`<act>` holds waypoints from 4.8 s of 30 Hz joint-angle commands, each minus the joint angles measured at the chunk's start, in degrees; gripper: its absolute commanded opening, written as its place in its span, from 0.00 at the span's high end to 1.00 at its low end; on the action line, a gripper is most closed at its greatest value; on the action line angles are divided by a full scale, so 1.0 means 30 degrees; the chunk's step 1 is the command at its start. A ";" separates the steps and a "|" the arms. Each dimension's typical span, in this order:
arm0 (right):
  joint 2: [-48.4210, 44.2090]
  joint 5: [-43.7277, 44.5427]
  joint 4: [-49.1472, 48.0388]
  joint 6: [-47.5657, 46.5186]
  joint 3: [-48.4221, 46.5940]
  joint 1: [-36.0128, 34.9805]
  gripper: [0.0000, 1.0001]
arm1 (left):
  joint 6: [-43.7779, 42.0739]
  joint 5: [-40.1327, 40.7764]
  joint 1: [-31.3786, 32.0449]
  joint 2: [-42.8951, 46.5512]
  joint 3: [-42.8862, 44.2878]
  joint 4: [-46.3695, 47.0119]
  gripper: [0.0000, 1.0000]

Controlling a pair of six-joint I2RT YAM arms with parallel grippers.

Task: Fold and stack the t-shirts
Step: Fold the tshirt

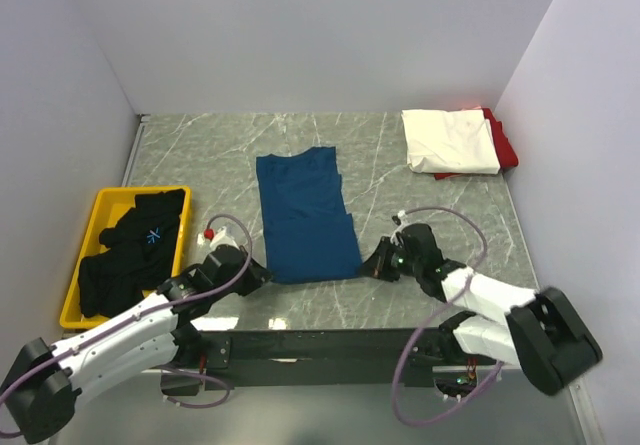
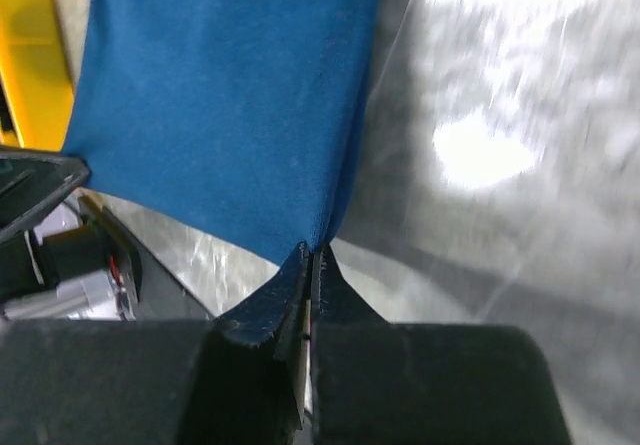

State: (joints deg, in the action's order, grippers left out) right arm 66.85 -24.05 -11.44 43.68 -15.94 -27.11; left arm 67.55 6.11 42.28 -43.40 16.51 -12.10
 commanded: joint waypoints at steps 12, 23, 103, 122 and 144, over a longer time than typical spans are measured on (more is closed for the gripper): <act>-0.6436 0.2536 0.5481 -0.0584 -0.0746 -0.1333 1.00 | 0.2563 0.4727 0.3777 0.1518 0.1930 -0.4050 0.99; -0.1724 0.3272 0.7505 -0.2547 -0.7361 -0.0836 1.00 | -0.0423 0.6872 0.2462 -0.2959 0.7032 -0.4759 1.00; 2.5940 -0.0919 1.2075 -0.3457 -3.5174 0.3998 0.58 | -0.6813 -0.4702 -1.0139 -2.7107 2.3618 0.0897 1.00; 2.1372 0.0983 1.3424 -0.6151 -3.2249 0.4526 0.27 | -0.7751 -0.6166 -1.0110 -2.4501 2.4554 0.0137 0.99; 2.3566 0.3271 1.5416 -0.6271 -3.3651 0.1861 0.25 | -0.6579 -0.6607 -0.8294 -1.5192 1.8408 0.0078 0.99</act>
State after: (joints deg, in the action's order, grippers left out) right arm 136.44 -17.02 33.10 24.34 -114.28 -20.29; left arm 47.33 -13.28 17.23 -95.37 74.30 -12.34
